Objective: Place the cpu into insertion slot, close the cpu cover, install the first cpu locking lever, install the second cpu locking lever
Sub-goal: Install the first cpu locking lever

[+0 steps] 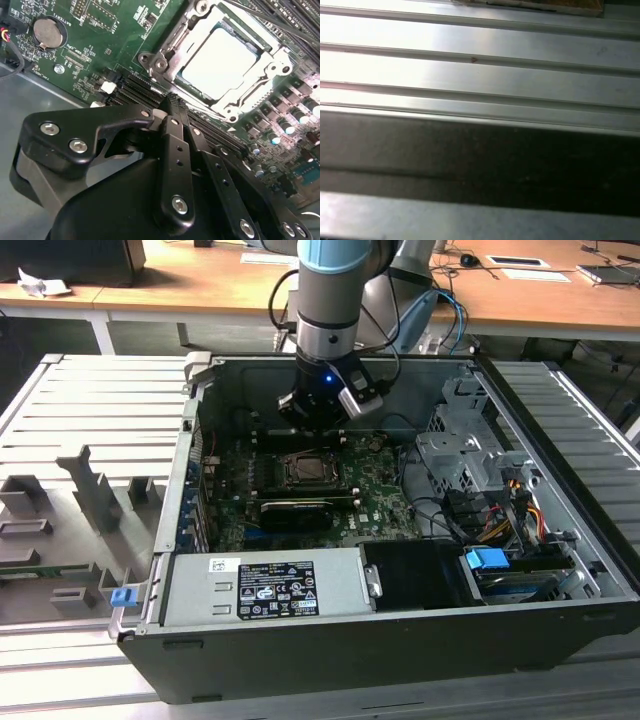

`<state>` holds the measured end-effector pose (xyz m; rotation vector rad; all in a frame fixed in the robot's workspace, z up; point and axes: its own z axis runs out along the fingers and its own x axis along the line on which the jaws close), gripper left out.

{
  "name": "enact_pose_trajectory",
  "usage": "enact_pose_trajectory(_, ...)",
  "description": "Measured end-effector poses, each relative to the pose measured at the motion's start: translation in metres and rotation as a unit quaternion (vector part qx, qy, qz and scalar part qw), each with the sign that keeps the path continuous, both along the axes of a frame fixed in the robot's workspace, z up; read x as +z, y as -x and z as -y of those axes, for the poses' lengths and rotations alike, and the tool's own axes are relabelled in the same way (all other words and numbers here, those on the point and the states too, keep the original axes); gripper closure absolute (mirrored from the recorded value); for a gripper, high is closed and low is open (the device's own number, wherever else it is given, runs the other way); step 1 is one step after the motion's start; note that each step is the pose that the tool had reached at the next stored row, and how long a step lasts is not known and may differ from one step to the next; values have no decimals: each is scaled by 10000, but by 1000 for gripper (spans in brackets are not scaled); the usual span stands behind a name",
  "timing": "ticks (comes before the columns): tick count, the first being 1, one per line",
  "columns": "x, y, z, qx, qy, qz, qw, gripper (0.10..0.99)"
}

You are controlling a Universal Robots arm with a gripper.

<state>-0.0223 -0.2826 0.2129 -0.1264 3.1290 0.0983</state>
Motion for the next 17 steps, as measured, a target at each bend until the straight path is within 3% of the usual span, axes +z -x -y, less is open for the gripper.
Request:
enact_pose_trajectory(7,-53,-30,-5,1,16,0,10000,980)
enact_pose_trajectory(15,-100,-34,-4,2,144,-2,9999,980)
enact_pose_trajectory(17,-108,-35,-7,2,140,2,9999,980)
